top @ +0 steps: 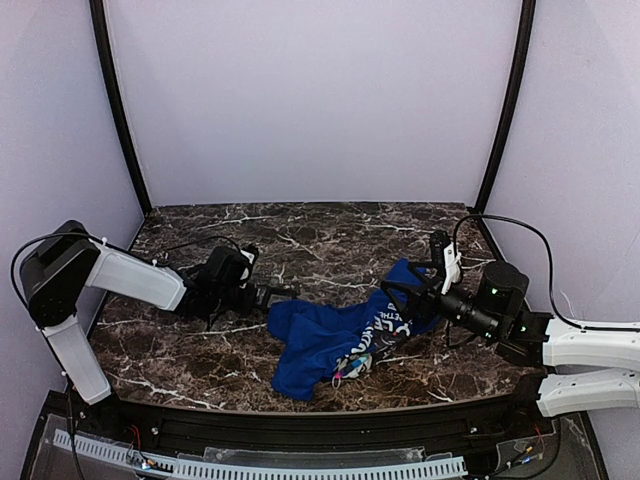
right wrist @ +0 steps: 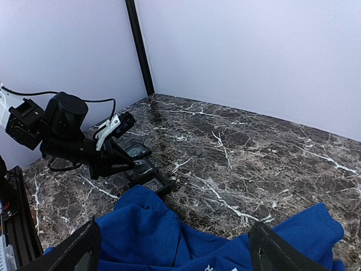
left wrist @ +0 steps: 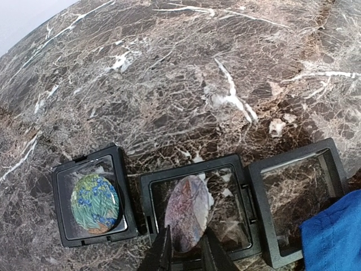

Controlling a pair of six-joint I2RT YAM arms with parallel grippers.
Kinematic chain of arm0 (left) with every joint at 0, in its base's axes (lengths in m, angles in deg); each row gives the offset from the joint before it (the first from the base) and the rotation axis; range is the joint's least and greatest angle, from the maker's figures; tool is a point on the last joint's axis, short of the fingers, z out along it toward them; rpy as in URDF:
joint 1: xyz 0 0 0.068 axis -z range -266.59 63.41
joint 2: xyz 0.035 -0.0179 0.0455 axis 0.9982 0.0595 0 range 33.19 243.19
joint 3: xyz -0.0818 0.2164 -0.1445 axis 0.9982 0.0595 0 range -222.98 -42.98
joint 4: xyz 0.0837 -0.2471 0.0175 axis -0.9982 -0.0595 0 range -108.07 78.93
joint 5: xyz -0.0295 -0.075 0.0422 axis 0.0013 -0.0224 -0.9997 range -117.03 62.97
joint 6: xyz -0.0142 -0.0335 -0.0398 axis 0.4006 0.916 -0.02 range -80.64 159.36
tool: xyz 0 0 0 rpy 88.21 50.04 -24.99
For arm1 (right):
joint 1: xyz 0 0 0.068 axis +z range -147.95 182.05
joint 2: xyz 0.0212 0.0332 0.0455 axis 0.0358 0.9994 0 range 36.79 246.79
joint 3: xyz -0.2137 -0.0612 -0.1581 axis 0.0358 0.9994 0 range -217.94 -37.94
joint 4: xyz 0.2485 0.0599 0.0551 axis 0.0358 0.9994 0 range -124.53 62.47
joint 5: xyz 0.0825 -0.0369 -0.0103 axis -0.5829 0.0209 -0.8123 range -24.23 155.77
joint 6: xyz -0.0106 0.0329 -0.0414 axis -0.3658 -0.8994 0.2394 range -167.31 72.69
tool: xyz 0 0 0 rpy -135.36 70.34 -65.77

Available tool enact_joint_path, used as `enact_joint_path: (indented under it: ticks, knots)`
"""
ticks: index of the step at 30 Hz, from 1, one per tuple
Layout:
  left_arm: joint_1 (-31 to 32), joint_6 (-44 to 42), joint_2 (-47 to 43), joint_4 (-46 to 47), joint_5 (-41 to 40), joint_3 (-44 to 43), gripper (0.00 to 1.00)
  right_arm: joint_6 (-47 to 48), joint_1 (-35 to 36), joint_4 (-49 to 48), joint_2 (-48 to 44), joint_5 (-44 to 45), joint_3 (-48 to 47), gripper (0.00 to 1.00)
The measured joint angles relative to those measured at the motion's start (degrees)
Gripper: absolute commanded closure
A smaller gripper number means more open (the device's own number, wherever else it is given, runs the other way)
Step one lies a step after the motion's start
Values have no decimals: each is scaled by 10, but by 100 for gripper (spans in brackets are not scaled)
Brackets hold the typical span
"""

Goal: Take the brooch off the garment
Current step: Place the brooch in the brooch box, then pick up the crumpled clothing from the center of the board.

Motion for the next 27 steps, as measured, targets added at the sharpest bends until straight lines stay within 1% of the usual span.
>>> enact_joint_path:
  ticks: [2, 6, 7, 9, 10, 11, 12, 13, 14, 16, 19, 23, 27]
  knots:
    - [0, -1, 0, 0, 9, 0, 72, 0, 0, 0, 0, 0, 0, 10]
    - [0, -4, -3, 3, 30, 2, 57, 0, 0, 0, 0, 0, 0, 10]
    - [0, -4, -5, 5, 37, 3, 55, 0, 0, 0, 0, 1, 0, 10]
    - [0, -4, -13, 8, 50, 8, 47, 0, 0, 0, 0, 2, 0, 10]
    - [0, -3, -18, 9, 56, 12, 42, 0, 0, 1, 0, 2, 0, 9]
    - [0, -4, -24, 11, 61, 15, 39, 0, 0, 1, 0, 2, 0, 9]
    - [0, -3, -32, 14, 66, 19, 34, 0, 0, 2, 0, 2, 0, 9]
    - [0, -1, -40, 17, 73, 24, 31, 0, 0, 2, 0, 2, 0, 8]
    - [0, -1, -49, 22, 78, 29, 26, 0, 0, 2, 0, 2, 0, 8]
    - [0, -2, -69, 30, 92, 41, 19, 0, 0, 2, 0, 2, 0, 7]
    - [0, -6, -103, 48, 125, 62, 14, -1, 0, 6, 0, 3, 0, 6]
    - [4, -13, -146, 72, 196, 86, 6, -5, 0, 21, 7, 20, 0, 5]
    - [47, -28, -178, 86, 252, 89, 2, -12, 0, 36, 10, 32, 3, 4]
